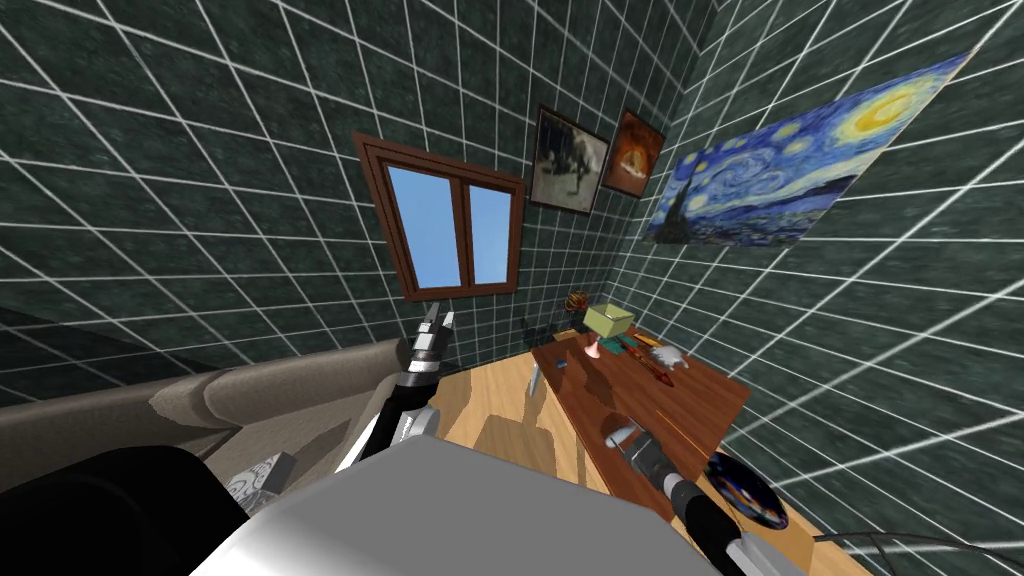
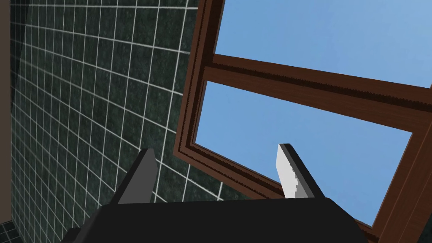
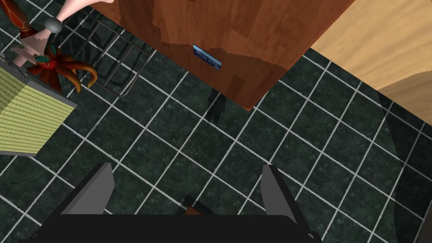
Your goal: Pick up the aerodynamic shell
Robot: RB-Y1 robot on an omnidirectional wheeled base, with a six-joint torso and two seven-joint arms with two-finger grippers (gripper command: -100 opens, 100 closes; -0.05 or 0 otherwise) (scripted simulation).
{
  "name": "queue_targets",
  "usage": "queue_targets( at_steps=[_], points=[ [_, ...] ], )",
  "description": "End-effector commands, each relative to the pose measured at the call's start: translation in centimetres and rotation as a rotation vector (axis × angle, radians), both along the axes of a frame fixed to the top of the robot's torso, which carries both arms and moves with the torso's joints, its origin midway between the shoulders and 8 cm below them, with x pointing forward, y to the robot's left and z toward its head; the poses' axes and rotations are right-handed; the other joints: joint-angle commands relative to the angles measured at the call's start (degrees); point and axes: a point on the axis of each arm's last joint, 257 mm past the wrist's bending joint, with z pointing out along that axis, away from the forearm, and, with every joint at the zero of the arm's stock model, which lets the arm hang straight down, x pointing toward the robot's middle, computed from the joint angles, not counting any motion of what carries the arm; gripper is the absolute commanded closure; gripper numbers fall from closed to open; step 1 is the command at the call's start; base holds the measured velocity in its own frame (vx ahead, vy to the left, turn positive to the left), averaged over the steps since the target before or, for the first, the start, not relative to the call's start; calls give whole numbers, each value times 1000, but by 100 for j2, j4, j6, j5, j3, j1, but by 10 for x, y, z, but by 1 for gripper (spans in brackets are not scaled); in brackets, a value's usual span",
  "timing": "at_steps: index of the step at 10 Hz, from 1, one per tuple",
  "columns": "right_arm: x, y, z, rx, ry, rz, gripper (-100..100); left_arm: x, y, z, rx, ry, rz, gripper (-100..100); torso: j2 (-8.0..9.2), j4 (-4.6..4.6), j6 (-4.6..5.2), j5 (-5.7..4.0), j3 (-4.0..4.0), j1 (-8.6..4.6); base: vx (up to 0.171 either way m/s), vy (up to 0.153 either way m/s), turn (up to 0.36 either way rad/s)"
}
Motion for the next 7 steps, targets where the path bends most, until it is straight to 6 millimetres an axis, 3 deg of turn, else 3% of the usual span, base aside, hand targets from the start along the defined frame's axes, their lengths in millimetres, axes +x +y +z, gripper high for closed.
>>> queue_targets(
  at_steps=[1, 2, 3, 4, 5, 7],
  points=[
    [-19, -13, -24, -104, 66, 42, -100, 0, 0, 0, 0, 0, 0, 0, 0, 0, 0, 0, 0, 0, 97, 24, 198],
    [-25, -18, -30, -124, 85, 46, -100, 0, 0, 0, 0, 0, 0, 0, -9, -1, -2, 1, -4, 4, 80, 11, 92],
    [-45, -31, -51, -200, 145, 77, -100, 0, 0, 0, 0, 0, 0, 0, -6, -1, 0, 1, -4, 3, 69, 6, 165],
    [-47, -32, -54, -217, 152, 89, -100, 0, 0, 0, 0, 0, 0, 0, -2, 0, -1, 1, -1, 0, 70, 3, 81],
    [-68, -44, -72, -286, 211, 123, -100, 0, 0, 0, 0, 0, 0, 0, 0, 0, 2, 0, 0, 0, 94, 10, 179],
    [-85, -49, -86, -362, 257, 183, -100, 0, 0, 0, 0, 0, 0, 0, -4, -1, 2, 0, -2, -2, 85, -10, 152]
  ],
)
